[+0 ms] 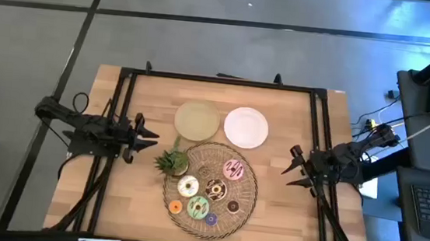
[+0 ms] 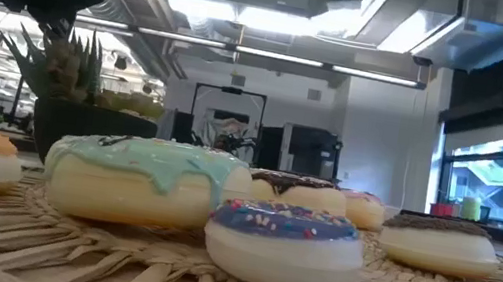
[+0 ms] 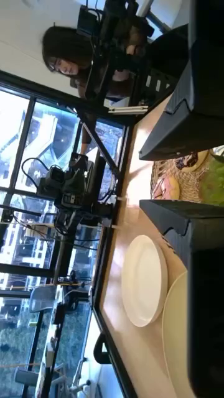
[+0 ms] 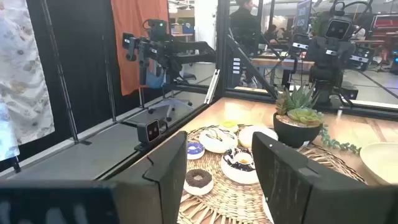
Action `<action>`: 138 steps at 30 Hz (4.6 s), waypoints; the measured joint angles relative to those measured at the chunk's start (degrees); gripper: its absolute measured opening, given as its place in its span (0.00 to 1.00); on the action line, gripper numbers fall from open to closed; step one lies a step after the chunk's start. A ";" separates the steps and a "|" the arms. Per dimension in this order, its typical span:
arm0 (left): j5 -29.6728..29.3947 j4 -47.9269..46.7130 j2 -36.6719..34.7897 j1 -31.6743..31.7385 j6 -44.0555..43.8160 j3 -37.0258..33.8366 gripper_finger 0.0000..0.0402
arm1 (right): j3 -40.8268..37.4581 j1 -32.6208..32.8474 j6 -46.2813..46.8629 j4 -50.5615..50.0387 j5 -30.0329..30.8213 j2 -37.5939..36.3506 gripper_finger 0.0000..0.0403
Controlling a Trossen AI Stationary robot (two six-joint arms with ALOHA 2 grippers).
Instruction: Pick & Place donuts
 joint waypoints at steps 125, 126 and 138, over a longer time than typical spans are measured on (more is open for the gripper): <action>-12.86 2.69 0.00 -0.02 3.48 -0.01 0.25 | 32.09 -24.72 5.94 3.26 -1.15 71.87 0.45; -13.57 2.67 0.00 0.00 3.50 -0.02 0.25 | 33.88 -25.31 5.28 1.61 -2.71 74.41 0.45; -16.59 2.60 0.02 0.00 5.12 0.00 0.24 | 43.50 -27.23 -0.09 -5.05 -6.20 92.29 0.45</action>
